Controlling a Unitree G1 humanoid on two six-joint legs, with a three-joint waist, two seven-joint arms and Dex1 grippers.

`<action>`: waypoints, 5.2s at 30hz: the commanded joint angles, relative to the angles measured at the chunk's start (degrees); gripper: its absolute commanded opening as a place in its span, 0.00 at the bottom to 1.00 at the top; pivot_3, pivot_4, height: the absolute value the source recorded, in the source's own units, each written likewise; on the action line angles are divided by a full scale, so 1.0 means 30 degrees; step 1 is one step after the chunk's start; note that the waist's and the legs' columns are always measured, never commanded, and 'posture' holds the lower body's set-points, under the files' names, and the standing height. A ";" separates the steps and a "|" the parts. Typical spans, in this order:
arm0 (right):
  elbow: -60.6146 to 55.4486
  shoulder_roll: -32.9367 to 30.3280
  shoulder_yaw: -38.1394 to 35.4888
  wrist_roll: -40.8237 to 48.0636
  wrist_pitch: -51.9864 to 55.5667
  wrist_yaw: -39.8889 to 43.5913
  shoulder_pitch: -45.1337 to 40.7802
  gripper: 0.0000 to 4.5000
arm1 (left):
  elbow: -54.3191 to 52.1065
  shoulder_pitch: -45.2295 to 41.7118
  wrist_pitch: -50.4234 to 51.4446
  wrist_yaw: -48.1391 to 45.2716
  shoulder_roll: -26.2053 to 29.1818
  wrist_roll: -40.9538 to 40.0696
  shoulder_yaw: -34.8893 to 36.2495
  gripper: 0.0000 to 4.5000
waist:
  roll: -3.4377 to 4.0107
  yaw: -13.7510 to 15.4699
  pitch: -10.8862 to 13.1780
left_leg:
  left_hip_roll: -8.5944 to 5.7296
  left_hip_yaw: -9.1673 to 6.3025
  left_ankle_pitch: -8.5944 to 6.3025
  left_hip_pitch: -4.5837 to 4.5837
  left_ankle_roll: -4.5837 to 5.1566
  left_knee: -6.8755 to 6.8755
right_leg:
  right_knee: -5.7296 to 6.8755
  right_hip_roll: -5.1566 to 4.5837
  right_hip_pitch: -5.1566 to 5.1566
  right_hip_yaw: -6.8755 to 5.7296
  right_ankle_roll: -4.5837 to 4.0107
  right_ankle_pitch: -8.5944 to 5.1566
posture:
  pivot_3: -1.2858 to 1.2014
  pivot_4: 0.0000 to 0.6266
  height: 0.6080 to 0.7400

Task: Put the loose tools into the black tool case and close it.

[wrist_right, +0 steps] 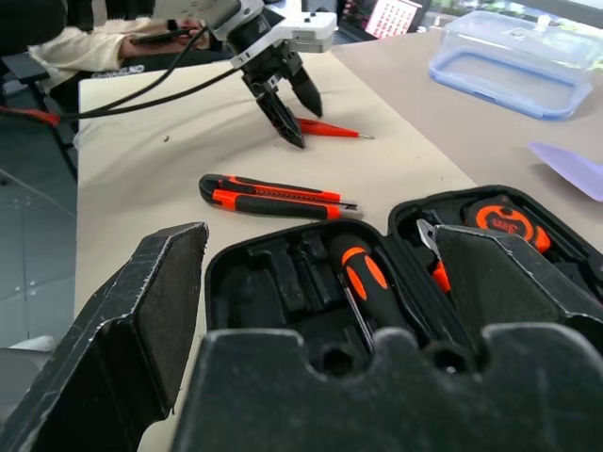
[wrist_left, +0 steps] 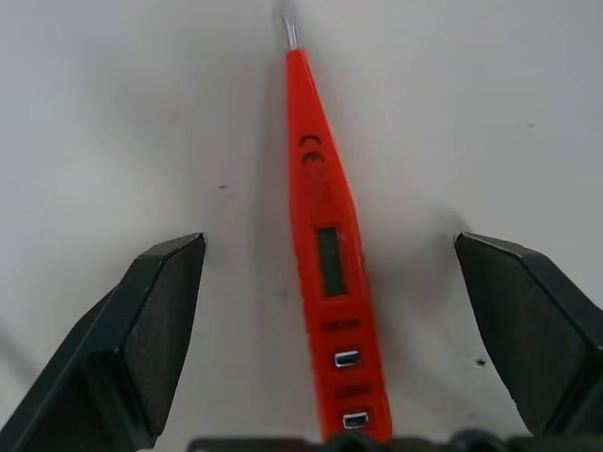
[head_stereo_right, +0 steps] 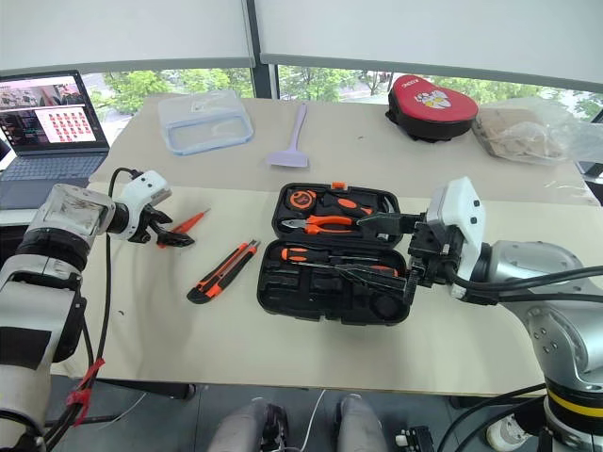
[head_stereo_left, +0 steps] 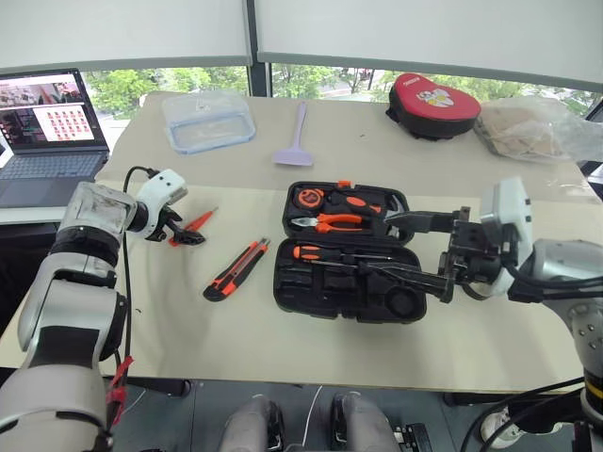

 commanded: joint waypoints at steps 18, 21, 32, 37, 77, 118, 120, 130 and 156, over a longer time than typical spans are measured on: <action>-0.2346 -0.2862 -0.7094 0.2255 0.0874 0.0977 0.7922 1.00 | -1.2064 -0.0083 0.1303 -0.9594 -0.0828 -0.2029 -0.0347 0.09 | -0.0145 0.0532 0.0058 | 0.0030 -0.0097 -0.0043 -0.0140 0.0079 0.0222 | 0.0030 -0.0017 0.0008 -0.0028 0.0015 0.0020 | 0.52 0.24 0.93; -0.2289 -0.2621 -0.6775 0.1822 0.0455 0.0804 0.8312 1.00 | -1.5475 0.0354 0.2778 -0.9471 -0.2129 -0.2888 -0.1567 0.09 | -0.0140 0.0331 0.0054 | 0.0018 -0.0093 -0.0051 -0.0108 0.0092 0.0222 | 0.0034 -0.0010 0.0025 0.0046 0.0035 0.0031 | 0.52 0.24 0.93; -0.1926 -0.1800 -0.4630 0.0962 -0.0559 -0.0684 0.7314 1.00 | -1.6453 0.0968 0.5039 -0.7133 -0.5435 -0.1220 -0.5334 0.09 | -0.0137 0.0215 0.0055 | 0.0034 -0.0083 -0.0034 -0.0078 0.0071 0.0203 | 0.0076 0.0035 -0.0006 0.0103 0.0031 0.0023 | 0.52 0.24 0.93; -0.1903 -0.1414 -0.4085 0.0770 -0.0755 -0.1185 0.7001 1.00 | -1.5440 0.0970 0.5004 -0.6774 -0.5864 -0.0855 -0.6007 0.09 | -0.0138 0.0381 0.0055 | 0.0014 -0.0092 -0.0041 -0.0092 0.0086 0.0214 | 0.0070 0.0011 -0.0003 0.0099 0.0032 0.0024 | 0.52 0.24 0.93; -0.1744 -0.0666 -0.3558 0.0460 -0.1467 -0.1512 0.7654 1.00 | -1.6011 0.3081 0.2166 -0.6889 -0.5437 -0.3715 -0.2185 0.42 | -0.0120 0.0351 0.0042 | 0.0022 -0.0098 -0.0042 -0.0072 0.0092 0.0224 | 0.0071 0.0006 0.0020 0.0097 0.0028 0.0026 | 0.52 0.24 0.93; 0.1160 -0.1268 -0.7560 -0.1002 -0.1343 -0.0443 1.0890 1.00 | -2.0807 0.6596 0.4080 -0.5475 -0.3155 -0.9167 0.2916 0.34 | -0.0126 0.0338 0.0030 | 0.0040 -0.0101 -0.0047 -0.0018 0.0100 0.0211 | 0.0070 -0.0008 0.0063 0.0094 0.0019 0.0031 | 0.52 0.24 0.93; 0.2046 -0.1401 -0.8350 -0.1723 -0.1683 0.0125 1.1833 1.00 | -2.2387 0.6925 0.5305 -0.5939 -0.1826 -1.0336 0.3668 0.52 | -0.0123 0.0332 0.0029 | 0.0041 -0.0102 -0.0048 0.0009 0.0099 0.0209 | 0.0064 -0.0006 0.0090 0.0093 0.0025 0.0027 | 0.52 0.24 0.93; 0.6136 -0.2516 -0.6185 -0.5006 -0.3667 0.1121 1.1074 1.00 | -2.7350 0.9582 0.7318 -0.5361 0.1158 -1.3390 0.5178 0.97 | -0.0112 0.0241 0.0030 | 0.0046 -0.0108 -0.0056 0.0192 0.0085 0.0165 | 0.0012 0.0000 0.0264 0.0118 0.0033 0.0013 | 0.52 0.24 0.93; -0.1044 -0.3100 -0.3360 0.4102 0.0379 0.1450 0.3478 1.00 | -2.7716 1.1417 1.4382 0.6327 0.2291 -0.8192 0.1261 0.97 | -0.0053 0.0476 0.0060 | 0.0048 -0.0138 -0.0053 0.0171 0.0059 0.0136 | -0.0001 -0.0020 0.0257 0.0104 0.0010 0.0011 | 0.52 0.24 0.93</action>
